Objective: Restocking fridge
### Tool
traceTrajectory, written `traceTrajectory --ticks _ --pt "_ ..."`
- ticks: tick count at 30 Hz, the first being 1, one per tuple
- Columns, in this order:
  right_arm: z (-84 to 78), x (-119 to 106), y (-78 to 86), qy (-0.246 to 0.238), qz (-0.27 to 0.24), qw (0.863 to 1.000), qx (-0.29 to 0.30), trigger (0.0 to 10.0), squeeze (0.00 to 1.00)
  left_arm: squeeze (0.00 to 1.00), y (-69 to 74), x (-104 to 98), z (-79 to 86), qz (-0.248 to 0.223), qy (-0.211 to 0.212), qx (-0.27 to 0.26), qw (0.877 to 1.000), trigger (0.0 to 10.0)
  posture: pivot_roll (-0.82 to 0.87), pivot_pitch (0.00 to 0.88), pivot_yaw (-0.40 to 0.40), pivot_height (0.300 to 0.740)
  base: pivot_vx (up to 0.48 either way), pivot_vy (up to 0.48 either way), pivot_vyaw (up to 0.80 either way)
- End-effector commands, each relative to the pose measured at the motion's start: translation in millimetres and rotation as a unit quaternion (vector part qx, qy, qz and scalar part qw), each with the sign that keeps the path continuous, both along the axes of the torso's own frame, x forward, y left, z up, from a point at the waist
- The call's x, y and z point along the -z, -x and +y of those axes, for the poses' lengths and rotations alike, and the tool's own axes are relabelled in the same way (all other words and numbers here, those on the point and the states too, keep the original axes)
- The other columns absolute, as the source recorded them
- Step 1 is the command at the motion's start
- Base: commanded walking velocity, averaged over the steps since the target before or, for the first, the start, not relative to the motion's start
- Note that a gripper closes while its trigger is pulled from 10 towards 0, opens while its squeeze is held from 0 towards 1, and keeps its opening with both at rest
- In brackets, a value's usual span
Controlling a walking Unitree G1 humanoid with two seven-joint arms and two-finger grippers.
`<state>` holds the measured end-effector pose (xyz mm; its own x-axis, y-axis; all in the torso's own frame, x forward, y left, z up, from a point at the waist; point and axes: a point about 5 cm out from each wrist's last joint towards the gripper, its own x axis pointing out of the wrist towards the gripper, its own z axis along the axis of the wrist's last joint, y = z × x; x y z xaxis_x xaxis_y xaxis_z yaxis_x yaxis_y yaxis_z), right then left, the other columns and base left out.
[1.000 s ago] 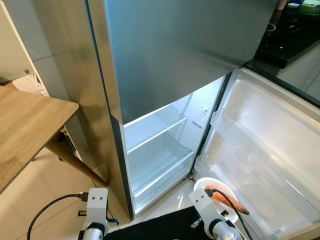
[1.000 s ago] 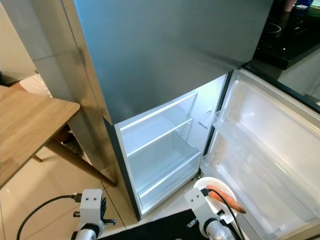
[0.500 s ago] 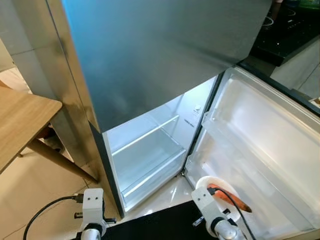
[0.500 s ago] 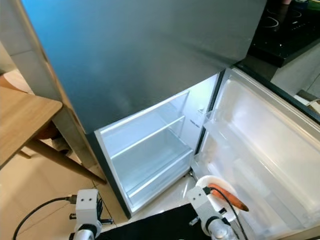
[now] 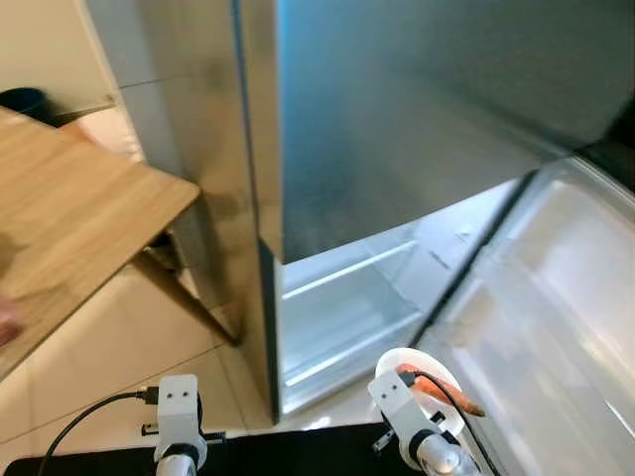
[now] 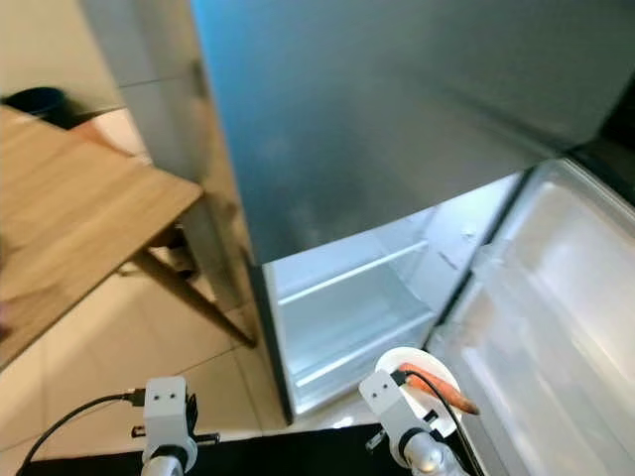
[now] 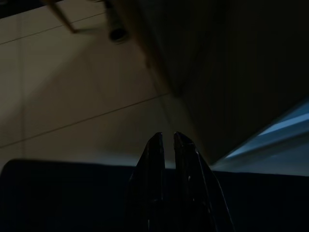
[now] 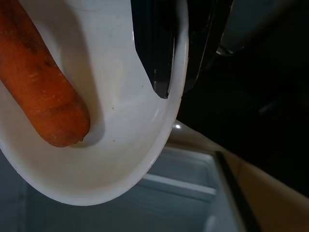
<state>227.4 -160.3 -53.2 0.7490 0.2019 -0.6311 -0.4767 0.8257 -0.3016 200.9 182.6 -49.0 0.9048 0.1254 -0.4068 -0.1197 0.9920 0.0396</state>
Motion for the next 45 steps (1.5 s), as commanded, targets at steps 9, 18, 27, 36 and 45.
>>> traceTrajectory --ticks 9,18,27,36,45 --pt "-1.7 2.1 4.1 0.002 0.001 1.0 0.0 10.0 0.0 0.0 4.5 2.2 -2.6 0.005 -0.004 0.01 1.0 10.0 -0.08 0.1 -0.03 0.74 0.0 0.0 0.8" --pt "-2.2 2.0 3.6 -0.005 0.002 1.0 0.013 10.0 0.0 0.0 5.0 3.0 -2.2 0.01 -0.004 0.012 1.0 10.0 -0.08 0.1 -0.03 0.74 0.0 0.0 0.71" --pt "-5.6 2.8 4.1 0.0 0.005 1.0 0.027 10.0 0.0 0.0 4.5 3.9 -3.5 0.018 -0.004 0.022 1.0 10.0 -0.08 0.102 -0.026 0.74 0.0 0.0 0.0" --pt "-6.1 3.7 5.1 0.003 0.008 1.0 0.029 10.0 0.0 0.0 3.9 4.7 -7.9 0.023 0.004 0.038 0.999 10.0 -0.08 0.103 -0.025 0.74 0.0 0.0 0.0" --pt "-7.0 3.2 4.6 0.006 0.005 1.0 0.03 10.0 0.0 0.0 3.2 4.3 -8.9 0.022 0.008 0.04 0.999 10.0 -0.08 0.102 -0.025 0.74 0.0 -0.352 0.0"
